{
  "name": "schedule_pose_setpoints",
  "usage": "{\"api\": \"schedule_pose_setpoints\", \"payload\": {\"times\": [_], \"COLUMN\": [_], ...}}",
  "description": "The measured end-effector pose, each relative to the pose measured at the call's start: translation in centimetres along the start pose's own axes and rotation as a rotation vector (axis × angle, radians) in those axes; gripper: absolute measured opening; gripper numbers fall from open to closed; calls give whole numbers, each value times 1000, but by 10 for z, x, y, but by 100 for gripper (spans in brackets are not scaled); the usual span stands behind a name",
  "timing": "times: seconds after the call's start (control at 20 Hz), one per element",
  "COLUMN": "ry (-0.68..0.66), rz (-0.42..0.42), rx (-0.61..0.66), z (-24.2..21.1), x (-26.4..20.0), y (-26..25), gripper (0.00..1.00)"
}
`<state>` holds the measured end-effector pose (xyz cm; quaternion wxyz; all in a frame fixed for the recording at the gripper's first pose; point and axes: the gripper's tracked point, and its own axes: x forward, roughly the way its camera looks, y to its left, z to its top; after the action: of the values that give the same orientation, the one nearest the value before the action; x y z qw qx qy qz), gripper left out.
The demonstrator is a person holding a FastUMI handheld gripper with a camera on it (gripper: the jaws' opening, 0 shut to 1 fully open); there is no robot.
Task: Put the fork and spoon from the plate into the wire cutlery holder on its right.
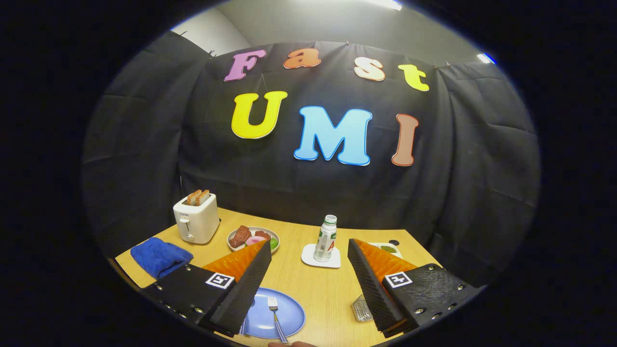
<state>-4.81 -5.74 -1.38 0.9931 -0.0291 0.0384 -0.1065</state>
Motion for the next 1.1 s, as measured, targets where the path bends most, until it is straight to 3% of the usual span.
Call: {"api": "schedule_pose_setpoints", "payload": {"times": [0.55, 1.1], "ry": [397, 696], "rz": [118, 164], "rx": [-101, -177], "z": [-125, -214], "x": [14, 9], "y": [36, 48], "gripper": [98, 98]}}
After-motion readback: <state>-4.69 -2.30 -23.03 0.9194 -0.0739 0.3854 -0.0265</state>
